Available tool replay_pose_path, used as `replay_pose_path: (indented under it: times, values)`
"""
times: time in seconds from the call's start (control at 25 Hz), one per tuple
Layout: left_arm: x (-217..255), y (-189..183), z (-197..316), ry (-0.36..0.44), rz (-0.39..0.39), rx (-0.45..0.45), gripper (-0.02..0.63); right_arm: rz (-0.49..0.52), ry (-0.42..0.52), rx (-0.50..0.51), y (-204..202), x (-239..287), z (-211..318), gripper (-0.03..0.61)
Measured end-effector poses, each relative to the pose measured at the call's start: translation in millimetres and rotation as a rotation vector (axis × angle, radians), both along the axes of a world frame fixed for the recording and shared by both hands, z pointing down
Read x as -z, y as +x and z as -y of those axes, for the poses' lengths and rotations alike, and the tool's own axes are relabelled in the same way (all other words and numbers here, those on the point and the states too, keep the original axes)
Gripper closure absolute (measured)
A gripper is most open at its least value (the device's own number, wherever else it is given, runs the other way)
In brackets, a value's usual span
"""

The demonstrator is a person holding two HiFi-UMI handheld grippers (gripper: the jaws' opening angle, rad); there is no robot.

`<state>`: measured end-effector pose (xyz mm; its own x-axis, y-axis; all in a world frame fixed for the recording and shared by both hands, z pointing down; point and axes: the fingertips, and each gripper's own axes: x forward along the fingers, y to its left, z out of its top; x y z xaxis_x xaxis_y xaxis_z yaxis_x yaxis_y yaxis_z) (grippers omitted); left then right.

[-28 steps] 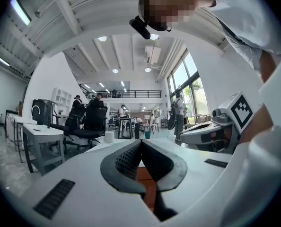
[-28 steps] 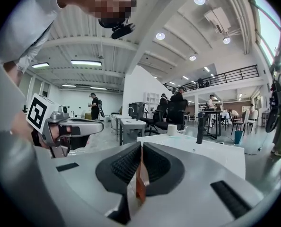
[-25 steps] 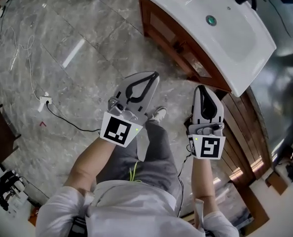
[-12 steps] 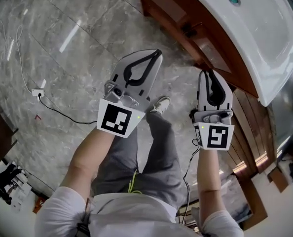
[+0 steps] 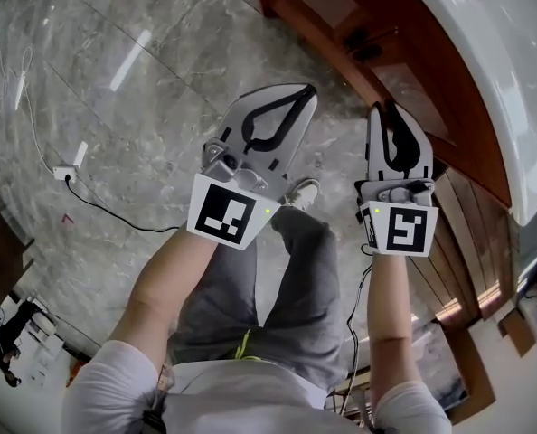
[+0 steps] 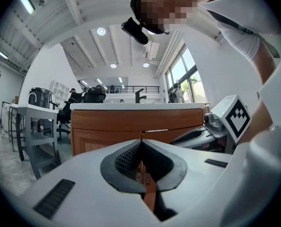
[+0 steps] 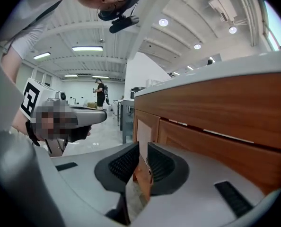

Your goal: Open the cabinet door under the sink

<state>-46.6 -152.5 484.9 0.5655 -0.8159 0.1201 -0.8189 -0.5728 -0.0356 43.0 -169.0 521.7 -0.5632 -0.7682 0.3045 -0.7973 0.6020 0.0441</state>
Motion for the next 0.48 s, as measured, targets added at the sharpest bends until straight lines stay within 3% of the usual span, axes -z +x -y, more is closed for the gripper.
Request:
replay_pose_path:
  times: [0.48]
  values:
    - [-83.2, 4.6, 29.2, 0.003, -0.009, -0.039, 0.6, -0.048, 0.005, -0.032, -7.8, -96.8, 45.9, 0.505]
